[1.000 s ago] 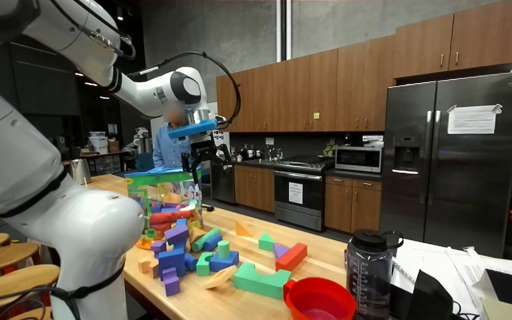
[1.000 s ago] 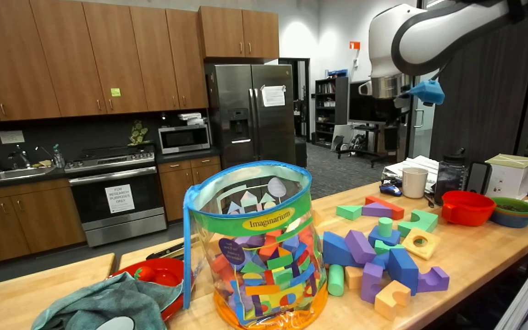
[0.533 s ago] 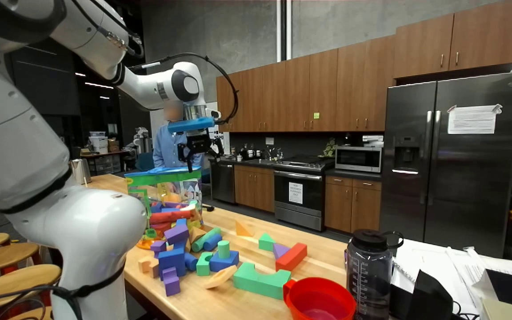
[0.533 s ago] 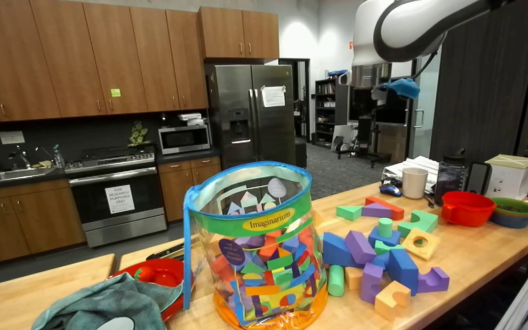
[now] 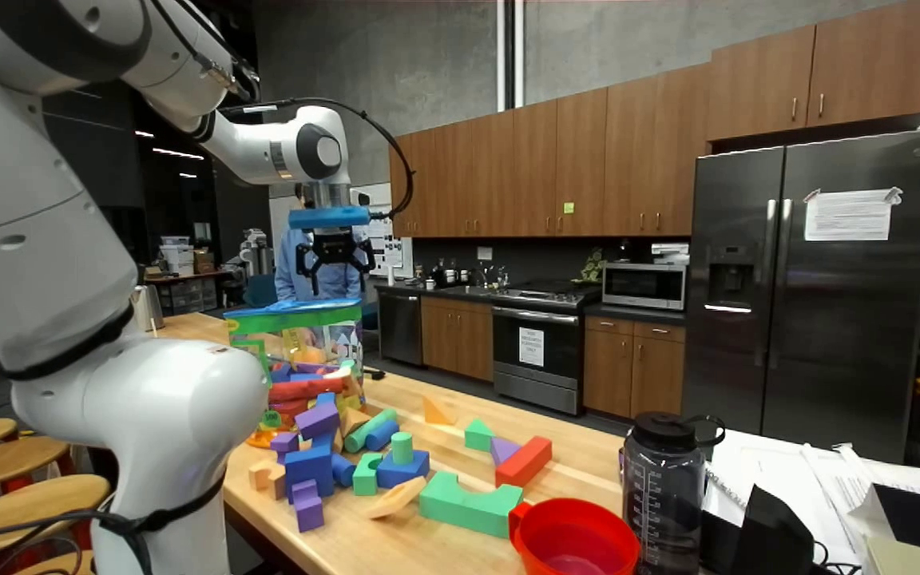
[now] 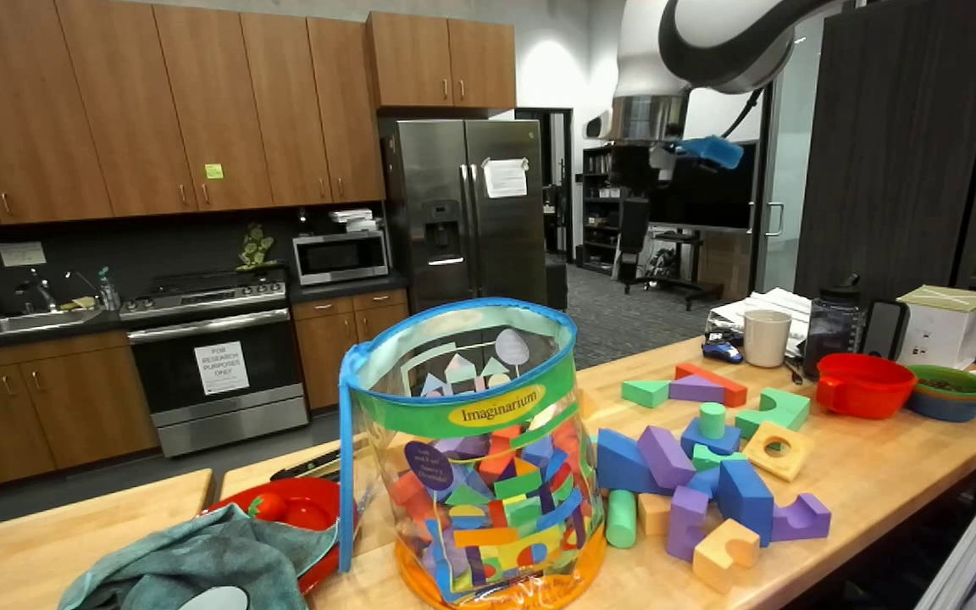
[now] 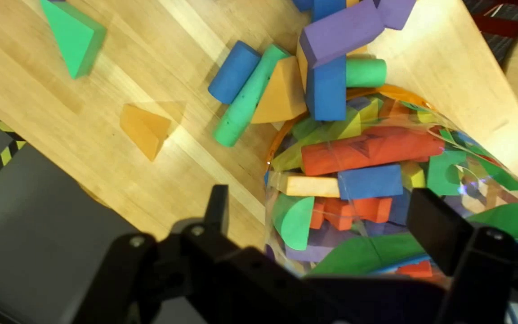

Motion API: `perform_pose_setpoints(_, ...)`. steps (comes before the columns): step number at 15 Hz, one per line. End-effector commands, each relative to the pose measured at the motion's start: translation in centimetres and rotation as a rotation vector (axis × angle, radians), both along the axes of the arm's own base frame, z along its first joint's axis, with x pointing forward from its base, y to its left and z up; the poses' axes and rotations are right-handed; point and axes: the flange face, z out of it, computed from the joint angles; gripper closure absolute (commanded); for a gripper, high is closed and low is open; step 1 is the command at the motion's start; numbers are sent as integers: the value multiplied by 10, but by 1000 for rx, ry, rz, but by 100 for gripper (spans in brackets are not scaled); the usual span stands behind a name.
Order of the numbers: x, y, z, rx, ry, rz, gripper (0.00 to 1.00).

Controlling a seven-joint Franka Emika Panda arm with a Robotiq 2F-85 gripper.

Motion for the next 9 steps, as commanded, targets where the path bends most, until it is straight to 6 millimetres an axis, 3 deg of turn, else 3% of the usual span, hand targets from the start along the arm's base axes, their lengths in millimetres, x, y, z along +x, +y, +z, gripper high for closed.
perform_pose_setpoints(1, 5, 28, 6, 23, 2, 102, 0)
perform_pose_setpoints(6, 5, 65, 2, 27, 16, 211, 0)
perform_pose_setpoints(9, 15, 82, 6, 48, 22, 222, 0)
